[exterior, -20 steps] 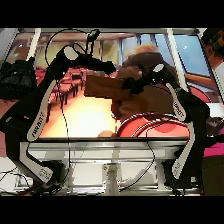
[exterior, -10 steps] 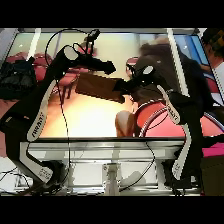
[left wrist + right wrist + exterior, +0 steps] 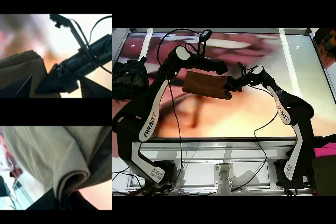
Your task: Fold the clothes and pants, and hang the long-sleeved shirts on hangers.
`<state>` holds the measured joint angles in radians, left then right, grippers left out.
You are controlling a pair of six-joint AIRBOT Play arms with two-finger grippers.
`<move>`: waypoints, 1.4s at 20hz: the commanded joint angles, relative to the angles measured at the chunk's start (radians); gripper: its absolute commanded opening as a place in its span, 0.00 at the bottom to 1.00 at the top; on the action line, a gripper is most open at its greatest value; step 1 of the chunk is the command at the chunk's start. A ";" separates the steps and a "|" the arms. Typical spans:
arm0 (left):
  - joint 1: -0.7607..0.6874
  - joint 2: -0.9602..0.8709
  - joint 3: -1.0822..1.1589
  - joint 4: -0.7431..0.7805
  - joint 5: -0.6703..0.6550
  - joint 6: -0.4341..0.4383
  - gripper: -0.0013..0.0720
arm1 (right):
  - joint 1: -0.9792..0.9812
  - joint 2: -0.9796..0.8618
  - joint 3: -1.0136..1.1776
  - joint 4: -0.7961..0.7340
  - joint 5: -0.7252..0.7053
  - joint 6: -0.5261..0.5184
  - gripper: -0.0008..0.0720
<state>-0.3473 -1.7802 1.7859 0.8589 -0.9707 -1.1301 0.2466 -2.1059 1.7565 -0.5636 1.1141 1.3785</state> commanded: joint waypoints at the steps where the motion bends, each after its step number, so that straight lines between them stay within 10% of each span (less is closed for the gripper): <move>1: 0.005 0.001 0.000 0.001 -0.062 0.000 0.86 | -0.008 0.015 0.001 0.010 -0.004 0.028 0.03; 5: 0.044 0.018 0.000 0.001 -0.153 0.002 0.83 | -0.055 0.107 0.001 -0.122 -0.057 0.154 0.03; 8: 0.085 0.045 0.000 0.001 -0.179 0.002 0.46 | -0.119 0.230 0.001 -0.410 -0.063 0.303 0.03; 15: 0.159 0.116 0.000 0.001 -0.182 0.014 0.40 | -0.415 0.515 0.001 -0.855 0.044 0.447 0.03; 27: 0.183 0.155 0.000 0.001 -0.182 0.039 0.32 | -0.984 0.626 -0.008 -1.108 0.605 0.407 0.04; 28: 0.183 0.155 0.000 0.001 -0.182 0.039 0.32 | -1.004 0.625 -0.010 -1.107 0.603 0.407 0.23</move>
<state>-0.1654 -1.6276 1.7859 0.8597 -1.1526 -1.0924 -0.6727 -1.4826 1.7519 -1.6421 1.6196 1.8030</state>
